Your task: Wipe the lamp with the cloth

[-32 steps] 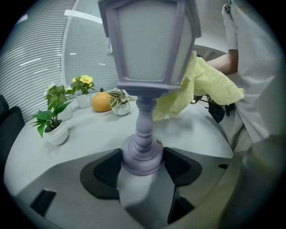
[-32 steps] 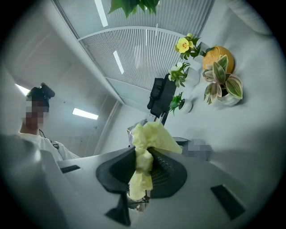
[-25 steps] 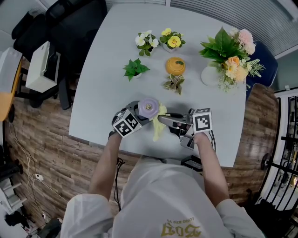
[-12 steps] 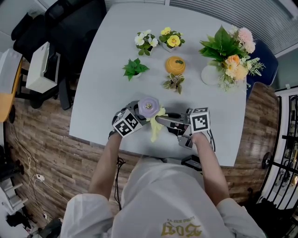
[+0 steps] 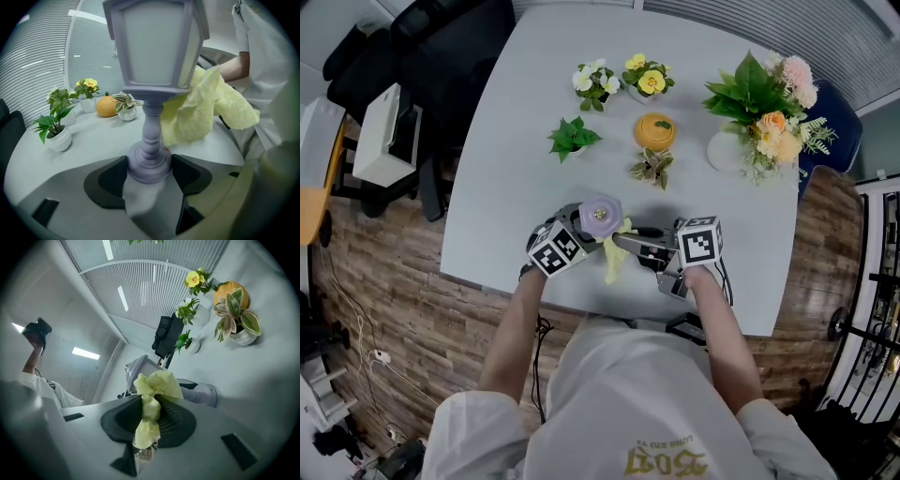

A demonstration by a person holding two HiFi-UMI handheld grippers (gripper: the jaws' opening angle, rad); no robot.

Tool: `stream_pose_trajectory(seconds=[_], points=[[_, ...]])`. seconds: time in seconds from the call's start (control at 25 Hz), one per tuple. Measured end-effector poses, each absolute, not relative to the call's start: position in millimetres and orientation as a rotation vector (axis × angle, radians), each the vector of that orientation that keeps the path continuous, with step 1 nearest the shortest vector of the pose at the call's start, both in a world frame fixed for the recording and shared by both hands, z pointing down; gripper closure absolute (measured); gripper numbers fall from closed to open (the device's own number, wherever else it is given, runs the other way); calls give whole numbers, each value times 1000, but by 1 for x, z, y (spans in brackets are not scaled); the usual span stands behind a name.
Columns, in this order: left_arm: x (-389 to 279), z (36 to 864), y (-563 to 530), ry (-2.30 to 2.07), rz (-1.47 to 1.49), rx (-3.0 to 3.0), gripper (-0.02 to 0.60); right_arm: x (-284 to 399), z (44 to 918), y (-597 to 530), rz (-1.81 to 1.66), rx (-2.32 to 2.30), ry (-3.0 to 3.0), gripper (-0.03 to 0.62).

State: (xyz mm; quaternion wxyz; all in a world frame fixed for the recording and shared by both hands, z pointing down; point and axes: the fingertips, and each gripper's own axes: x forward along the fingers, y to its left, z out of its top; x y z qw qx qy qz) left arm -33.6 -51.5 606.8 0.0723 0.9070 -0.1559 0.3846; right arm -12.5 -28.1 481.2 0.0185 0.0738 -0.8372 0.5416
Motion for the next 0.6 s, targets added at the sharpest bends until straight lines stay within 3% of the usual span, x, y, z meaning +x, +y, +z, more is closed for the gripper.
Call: stream_pose_trajectory(seconds=[0.6], points=[[-34,606,-52,-470,1155,2730,276,-11,500,-29,1561,288,-2543,516]])
